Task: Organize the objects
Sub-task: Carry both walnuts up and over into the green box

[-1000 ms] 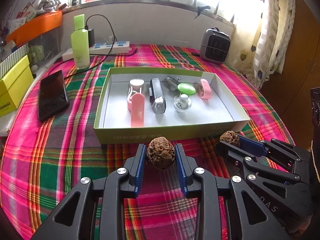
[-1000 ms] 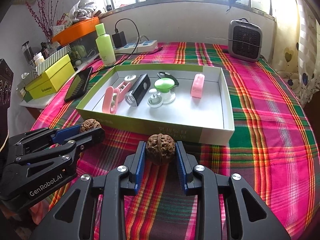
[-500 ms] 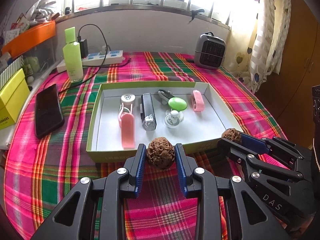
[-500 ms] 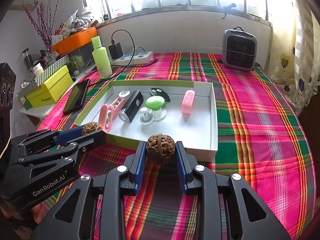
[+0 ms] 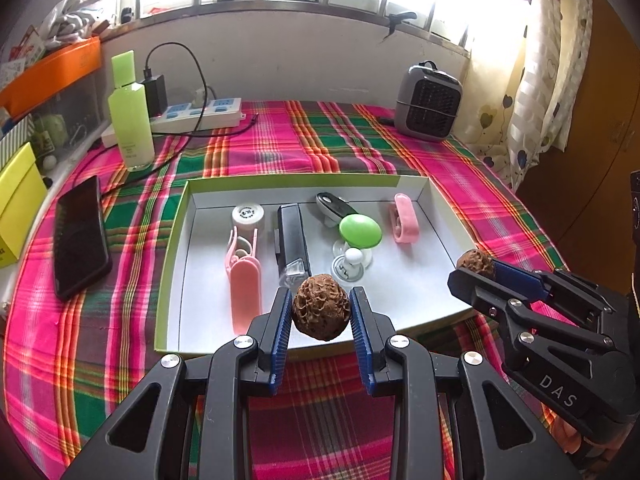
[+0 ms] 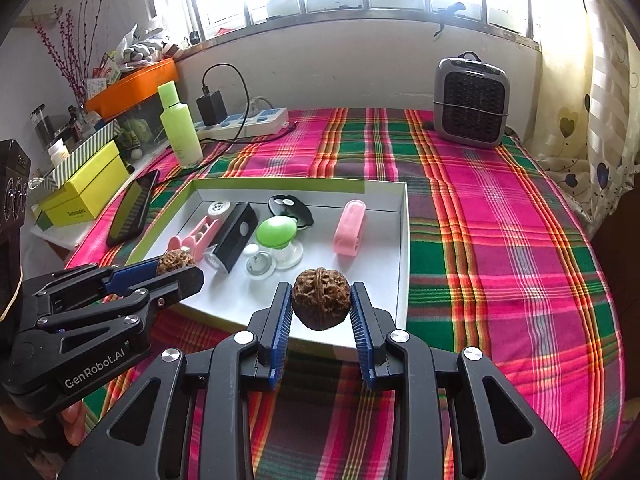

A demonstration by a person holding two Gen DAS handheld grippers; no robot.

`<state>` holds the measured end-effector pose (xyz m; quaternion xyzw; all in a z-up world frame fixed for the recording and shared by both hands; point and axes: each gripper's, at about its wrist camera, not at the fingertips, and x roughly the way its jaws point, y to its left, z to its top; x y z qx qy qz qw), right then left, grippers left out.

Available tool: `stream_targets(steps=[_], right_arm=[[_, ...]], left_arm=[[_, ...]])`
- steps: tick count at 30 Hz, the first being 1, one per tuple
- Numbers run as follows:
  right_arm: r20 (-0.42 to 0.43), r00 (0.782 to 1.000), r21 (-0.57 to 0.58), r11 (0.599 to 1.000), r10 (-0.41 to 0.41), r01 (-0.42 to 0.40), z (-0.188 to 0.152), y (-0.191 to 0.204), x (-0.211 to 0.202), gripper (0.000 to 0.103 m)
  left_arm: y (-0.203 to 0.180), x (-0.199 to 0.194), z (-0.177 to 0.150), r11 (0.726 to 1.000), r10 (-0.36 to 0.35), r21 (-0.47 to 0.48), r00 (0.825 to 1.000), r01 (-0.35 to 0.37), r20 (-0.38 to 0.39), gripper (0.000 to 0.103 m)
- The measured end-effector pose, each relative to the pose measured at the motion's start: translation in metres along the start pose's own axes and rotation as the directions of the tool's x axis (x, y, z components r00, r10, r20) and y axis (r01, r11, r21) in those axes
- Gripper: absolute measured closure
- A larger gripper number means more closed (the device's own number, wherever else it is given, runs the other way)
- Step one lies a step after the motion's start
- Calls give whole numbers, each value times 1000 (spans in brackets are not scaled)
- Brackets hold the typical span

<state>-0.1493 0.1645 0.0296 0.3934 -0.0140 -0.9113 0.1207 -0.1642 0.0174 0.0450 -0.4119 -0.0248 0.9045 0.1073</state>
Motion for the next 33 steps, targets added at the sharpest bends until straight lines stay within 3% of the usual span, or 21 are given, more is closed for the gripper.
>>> stream_targets(steps=[10,33], right_arm=[[-27,1000,-9,1000,-3,3,8,-7,17,72],[-93,996,-45,999,-2,-2,13,-11,47,72]], left_arm=[[-6,15,4,999,33,32,999,-33,-11,76],[-8,44,7,999,34,25,996,-32,-83,76]])
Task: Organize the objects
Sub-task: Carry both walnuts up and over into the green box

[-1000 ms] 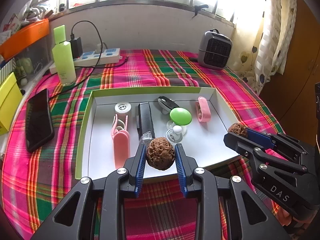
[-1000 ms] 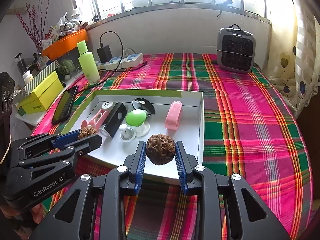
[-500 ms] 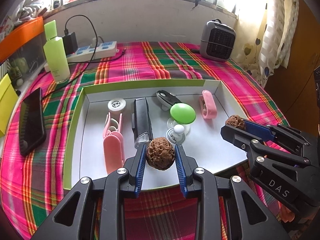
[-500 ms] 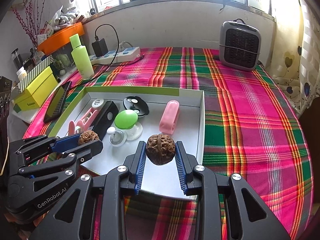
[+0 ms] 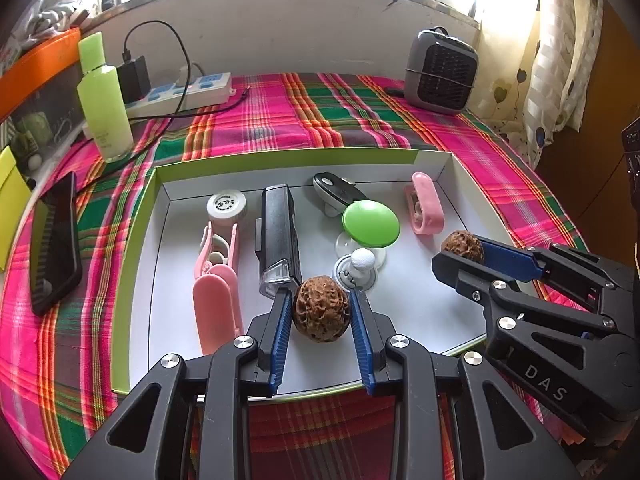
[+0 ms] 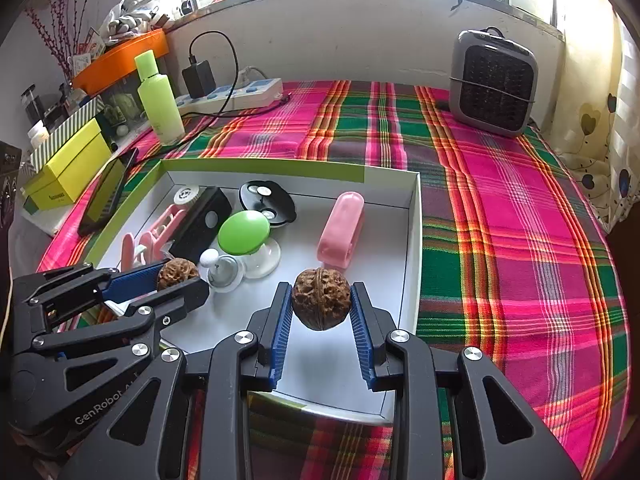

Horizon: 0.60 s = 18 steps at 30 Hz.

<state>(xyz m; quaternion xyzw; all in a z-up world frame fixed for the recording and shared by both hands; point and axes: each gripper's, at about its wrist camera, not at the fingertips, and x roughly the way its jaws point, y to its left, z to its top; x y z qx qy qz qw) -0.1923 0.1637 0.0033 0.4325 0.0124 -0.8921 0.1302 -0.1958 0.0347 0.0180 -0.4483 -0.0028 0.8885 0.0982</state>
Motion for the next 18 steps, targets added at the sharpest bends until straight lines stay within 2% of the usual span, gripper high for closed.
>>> stream_targets(steps=[18], right_arm=[[-1,1000,-20,1000,9,-9,-2,4,4,72]], left_arm=[[2,2,0,1000,1,-5,1000,-1,-5,75]])
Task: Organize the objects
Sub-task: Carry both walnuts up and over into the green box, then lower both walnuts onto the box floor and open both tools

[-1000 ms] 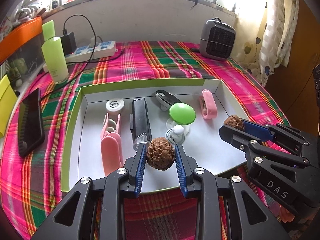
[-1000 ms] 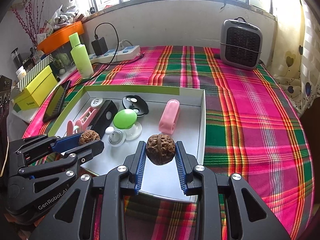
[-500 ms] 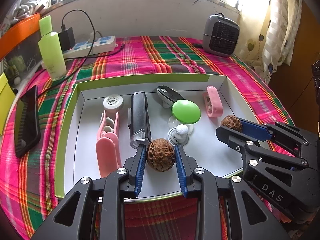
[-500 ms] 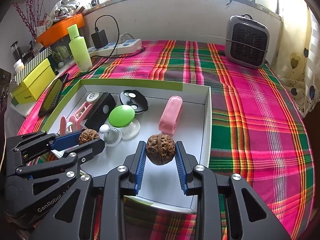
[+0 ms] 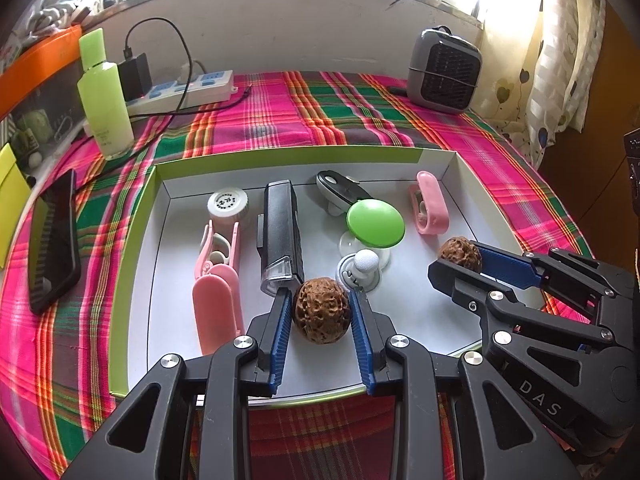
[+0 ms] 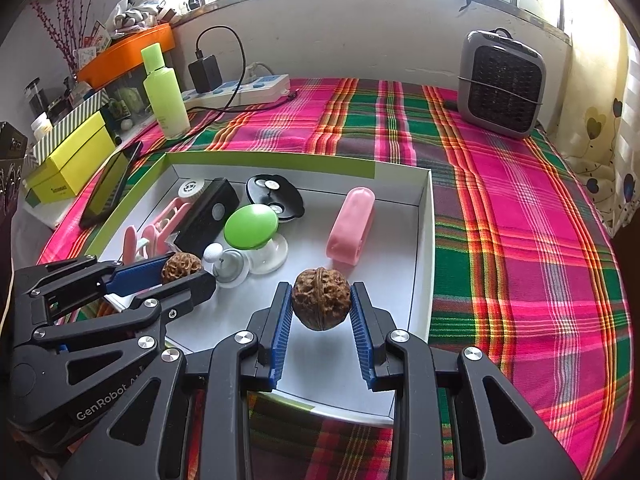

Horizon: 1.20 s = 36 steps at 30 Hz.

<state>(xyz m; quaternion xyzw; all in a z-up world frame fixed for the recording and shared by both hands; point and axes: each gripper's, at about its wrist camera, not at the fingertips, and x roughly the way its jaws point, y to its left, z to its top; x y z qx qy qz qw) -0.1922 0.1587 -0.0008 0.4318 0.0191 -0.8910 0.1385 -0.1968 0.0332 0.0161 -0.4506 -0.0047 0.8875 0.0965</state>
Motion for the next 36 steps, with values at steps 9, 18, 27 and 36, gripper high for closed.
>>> stream_targets(steps=[9,18,27,36], right_arm=[[-1,1000,-13,1000,-16,16,-1,2,0,72],[-1,1000,-21,1000,-15,15,-1,4,0,72],[5,1000,-19,1000,-18,18,0,4,-1,70],[13,1000,-15,1000,-25,25,-1,3,-4,68]], left_arm=[[0,0,0,1000,2,3,1000,-2,1,75],[-1,1,-1,1000,5,0,1000,-5,1,74],[2,0,-1,1000,6,-13,1000,-6,-2,66],[2,-2,-1,1000,6,-12,1000,-6,-1,61]])
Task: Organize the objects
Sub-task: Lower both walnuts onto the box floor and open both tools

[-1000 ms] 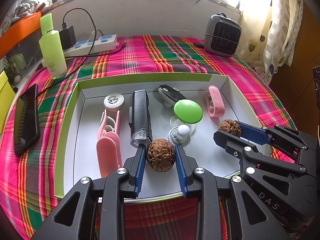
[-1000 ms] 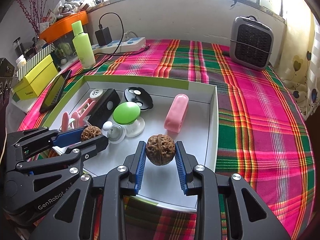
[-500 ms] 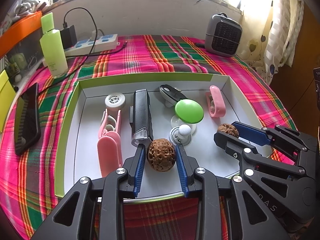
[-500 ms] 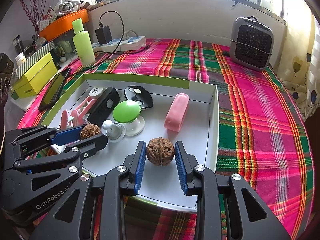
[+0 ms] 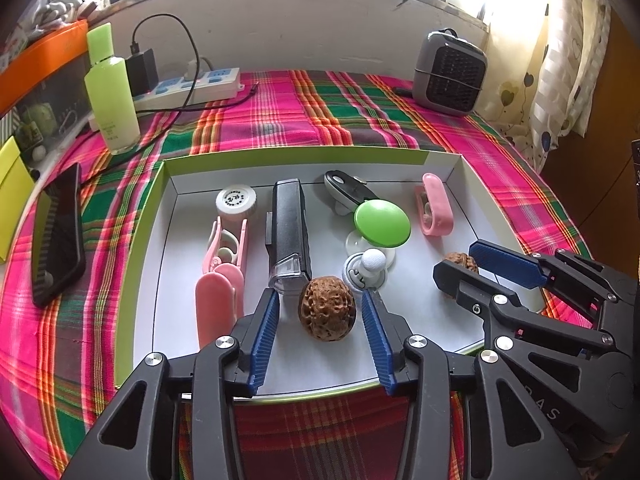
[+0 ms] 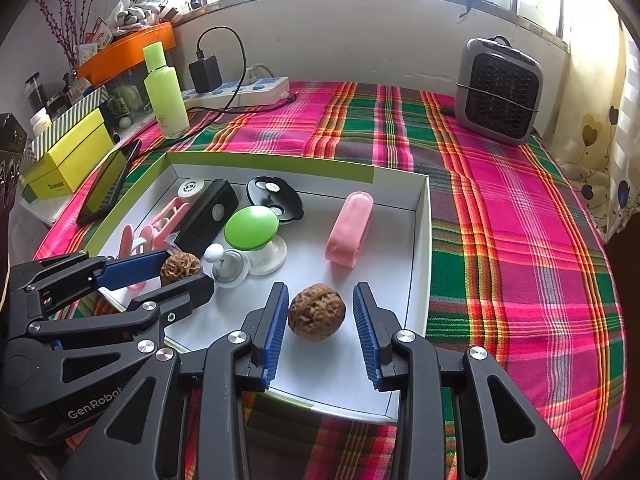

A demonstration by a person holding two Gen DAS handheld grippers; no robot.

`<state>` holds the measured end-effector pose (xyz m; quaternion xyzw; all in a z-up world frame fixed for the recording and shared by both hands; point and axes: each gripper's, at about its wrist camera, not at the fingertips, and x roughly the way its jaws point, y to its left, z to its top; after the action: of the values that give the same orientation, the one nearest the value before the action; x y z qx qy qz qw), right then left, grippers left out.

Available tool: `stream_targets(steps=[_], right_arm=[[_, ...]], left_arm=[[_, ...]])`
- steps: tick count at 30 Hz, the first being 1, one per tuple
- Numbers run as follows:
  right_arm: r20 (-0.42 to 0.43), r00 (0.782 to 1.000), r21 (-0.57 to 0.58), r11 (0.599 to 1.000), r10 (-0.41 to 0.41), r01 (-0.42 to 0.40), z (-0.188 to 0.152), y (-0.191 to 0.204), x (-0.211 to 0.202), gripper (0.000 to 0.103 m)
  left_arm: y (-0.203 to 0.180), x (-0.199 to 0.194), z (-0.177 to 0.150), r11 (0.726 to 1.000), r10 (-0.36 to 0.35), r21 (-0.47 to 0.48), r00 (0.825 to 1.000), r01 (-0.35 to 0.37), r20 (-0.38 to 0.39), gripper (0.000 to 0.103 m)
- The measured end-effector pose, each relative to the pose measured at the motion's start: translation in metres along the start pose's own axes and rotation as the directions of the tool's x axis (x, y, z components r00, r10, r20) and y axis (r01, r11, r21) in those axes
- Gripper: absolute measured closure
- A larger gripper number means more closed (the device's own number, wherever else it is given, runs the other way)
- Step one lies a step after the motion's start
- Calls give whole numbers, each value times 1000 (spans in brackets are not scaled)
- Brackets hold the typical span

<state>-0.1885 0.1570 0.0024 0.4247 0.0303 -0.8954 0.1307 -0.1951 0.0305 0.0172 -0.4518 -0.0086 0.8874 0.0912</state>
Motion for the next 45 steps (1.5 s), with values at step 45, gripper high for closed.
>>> stream_targets(steps=[45], right_arm=[[107,994,34,999,-16,12,-22,15,-47,67]], left_arm=[[4,-55,-33,998,60,-24,989,-58,138,61]])
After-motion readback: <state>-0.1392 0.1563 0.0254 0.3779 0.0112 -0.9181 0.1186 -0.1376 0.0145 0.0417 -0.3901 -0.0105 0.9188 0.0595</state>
